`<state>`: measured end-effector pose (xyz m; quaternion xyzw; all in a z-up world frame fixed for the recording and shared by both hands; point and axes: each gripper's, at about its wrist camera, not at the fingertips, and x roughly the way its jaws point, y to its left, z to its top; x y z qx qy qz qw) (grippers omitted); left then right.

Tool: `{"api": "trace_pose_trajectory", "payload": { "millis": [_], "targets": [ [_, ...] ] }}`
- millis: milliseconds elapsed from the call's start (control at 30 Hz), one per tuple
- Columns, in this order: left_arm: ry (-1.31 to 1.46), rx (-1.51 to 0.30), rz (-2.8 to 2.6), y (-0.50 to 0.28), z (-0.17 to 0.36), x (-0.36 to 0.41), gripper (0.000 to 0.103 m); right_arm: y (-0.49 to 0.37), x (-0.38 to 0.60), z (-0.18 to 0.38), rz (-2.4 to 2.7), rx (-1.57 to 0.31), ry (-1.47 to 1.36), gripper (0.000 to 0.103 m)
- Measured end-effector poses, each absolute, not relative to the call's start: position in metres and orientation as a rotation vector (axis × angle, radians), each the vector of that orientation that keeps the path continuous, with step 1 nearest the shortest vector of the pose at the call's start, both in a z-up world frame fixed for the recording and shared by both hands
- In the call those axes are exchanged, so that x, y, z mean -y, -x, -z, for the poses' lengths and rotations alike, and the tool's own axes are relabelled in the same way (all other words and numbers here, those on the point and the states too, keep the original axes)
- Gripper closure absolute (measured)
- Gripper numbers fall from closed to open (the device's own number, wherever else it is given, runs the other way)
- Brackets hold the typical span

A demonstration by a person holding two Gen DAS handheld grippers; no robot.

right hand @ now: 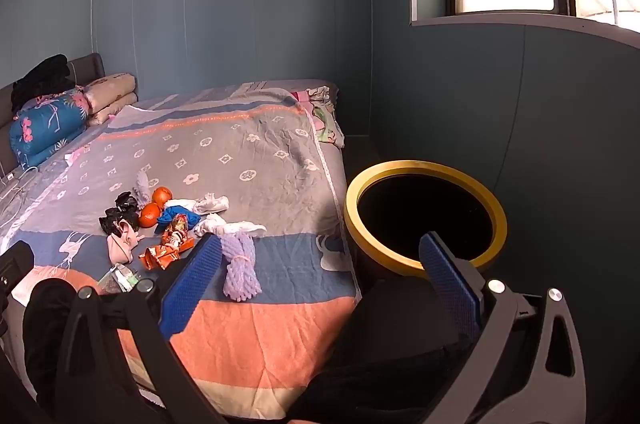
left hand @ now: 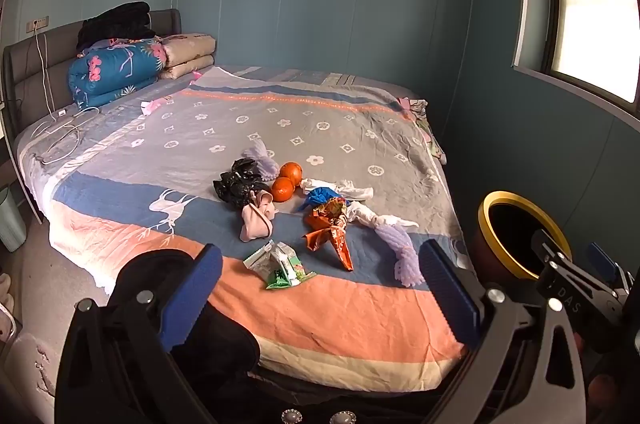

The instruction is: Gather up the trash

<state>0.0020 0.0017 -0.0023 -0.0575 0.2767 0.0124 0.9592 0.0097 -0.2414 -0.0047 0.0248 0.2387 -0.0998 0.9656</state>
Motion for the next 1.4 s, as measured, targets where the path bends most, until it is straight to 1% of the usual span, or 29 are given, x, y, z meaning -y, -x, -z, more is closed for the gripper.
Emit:
{"api": "trace_pose_trajectory", "payload": {
  "millis": [1400],
  "targets": [
    [0.122, -0.568, -0.025, -0.0024, 0.0011, -0.0021, 0.008, -0.0122, 0.2424, 0.01, 0.203, -0.498, -0.051, 0.008]
  ]
}}
